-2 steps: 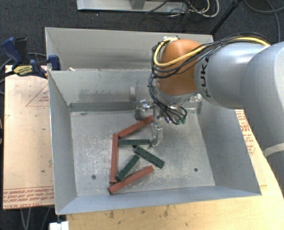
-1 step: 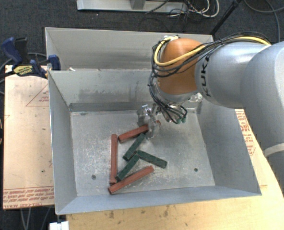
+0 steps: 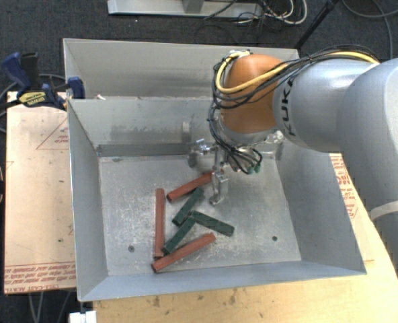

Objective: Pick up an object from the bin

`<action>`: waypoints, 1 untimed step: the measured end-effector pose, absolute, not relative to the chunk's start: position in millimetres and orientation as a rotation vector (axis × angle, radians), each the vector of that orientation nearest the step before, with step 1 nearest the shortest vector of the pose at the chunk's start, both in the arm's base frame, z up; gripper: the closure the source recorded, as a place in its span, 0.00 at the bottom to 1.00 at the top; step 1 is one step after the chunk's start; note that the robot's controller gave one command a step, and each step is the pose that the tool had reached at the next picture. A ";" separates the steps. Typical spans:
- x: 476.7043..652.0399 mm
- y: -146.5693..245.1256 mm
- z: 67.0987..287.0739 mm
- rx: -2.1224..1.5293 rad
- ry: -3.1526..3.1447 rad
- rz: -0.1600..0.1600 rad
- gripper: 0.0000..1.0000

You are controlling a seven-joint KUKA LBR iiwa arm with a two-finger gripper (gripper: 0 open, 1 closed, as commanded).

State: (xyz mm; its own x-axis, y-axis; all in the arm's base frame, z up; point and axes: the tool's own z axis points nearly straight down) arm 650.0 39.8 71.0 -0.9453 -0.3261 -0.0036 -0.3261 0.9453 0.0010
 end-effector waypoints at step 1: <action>650.3 39.5 71.7 -0.519 3.094 0.002 1.00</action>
Offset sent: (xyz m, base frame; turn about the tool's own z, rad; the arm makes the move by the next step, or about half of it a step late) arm 0.0000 0.0000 0.0000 0.0000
